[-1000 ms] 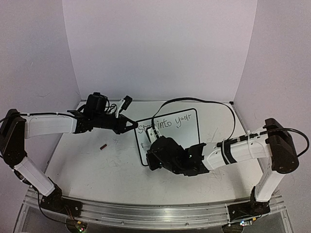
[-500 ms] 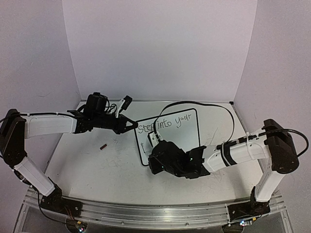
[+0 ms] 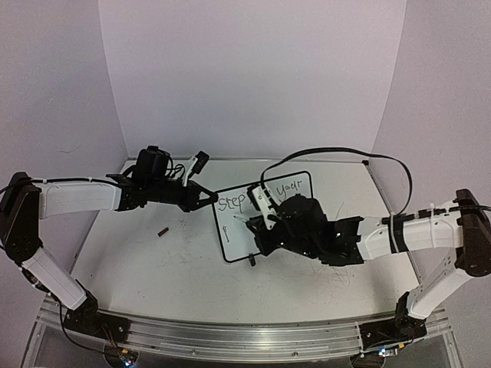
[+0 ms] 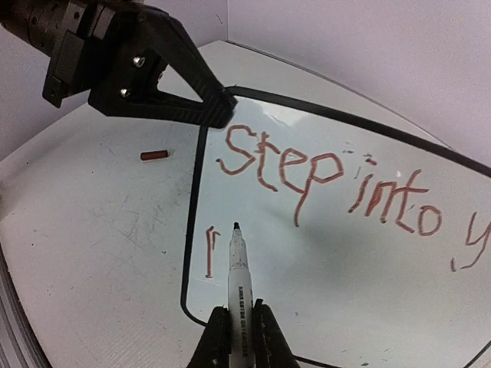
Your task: Write a sentence on the whiteboard
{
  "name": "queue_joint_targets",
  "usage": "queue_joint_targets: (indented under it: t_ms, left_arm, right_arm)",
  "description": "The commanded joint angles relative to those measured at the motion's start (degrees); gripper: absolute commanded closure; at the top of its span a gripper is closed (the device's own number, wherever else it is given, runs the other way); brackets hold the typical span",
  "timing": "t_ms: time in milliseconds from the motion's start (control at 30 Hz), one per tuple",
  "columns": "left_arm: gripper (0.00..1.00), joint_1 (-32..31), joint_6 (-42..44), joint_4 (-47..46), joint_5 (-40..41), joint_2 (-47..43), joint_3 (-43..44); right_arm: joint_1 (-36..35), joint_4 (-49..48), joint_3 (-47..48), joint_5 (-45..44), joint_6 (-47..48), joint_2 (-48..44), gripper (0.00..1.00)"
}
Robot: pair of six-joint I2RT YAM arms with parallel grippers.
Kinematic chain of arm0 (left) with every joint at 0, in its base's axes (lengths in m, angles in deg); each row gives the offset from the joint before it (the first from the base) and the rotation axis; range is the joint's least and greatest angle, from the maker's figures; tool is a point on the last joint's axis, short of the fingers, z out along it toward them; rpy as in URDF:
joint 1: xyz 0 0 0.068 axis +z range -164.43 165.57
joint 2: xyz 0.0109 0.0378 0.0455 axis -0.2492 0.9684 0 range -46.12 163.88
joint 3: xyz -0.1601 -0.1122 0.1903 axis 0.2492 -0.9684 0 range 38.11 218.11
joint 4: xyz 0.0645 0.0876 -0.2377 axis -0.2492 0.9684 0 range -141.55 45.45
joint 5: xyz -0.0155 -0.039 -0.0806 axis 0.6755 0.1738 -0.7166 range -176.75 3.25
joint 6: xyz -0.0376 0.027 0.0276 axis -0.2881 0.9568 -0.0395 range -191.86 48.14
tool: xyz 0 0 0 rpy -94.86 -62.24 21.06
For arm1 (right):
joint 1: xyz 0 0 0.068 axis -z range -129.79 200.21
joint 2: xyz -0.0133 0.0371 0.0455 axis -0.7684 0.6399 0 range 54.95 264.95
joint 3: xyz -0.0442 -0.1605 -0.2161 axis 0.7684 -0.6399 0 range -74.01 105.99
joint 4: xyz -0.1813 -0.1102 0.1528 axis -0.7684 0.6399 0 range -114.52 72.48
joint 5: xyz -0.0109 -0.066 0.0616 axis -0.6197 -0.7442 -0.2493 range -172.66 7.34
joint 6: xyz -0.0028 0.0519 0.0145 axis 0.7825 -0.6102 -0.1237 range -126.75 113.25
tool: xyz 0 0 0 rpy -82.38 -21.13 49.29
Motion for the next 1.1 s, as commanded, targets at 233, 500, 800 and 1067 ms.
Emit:
queue_joint_targets:
  t_ms: [233, 500, 800, 1067]
  left_arm:
    - [1.0, -0.1, 3.0, 2.1, 5.9, 0.8, -0.3]
    - [1.0, -0.1, 2.8, 2.1, 5.5, 0.7, -0.3]
    - [1.0, -0.1, 2.6, 2.1, 5.2, 0.8, -0.1]
    - [1.0, -0.1, 2.6, 2.1, 5.1, 0.3, -0.2]
  right_arm:
    - [2.4, -13.3, -8.5, 1.8, 11.9, -4.4, 1.0]
    - [0.2, -13.3, -5.5, 4.0, 10.2, 1.1, 1.0]
    - [-0.8, -12.8, -2.1, 0.7, 9.3, 5.4, 1.0]
    - [-0.8, -12.9, -0.2, 0.2, 9.2, 8.0, 1.0]
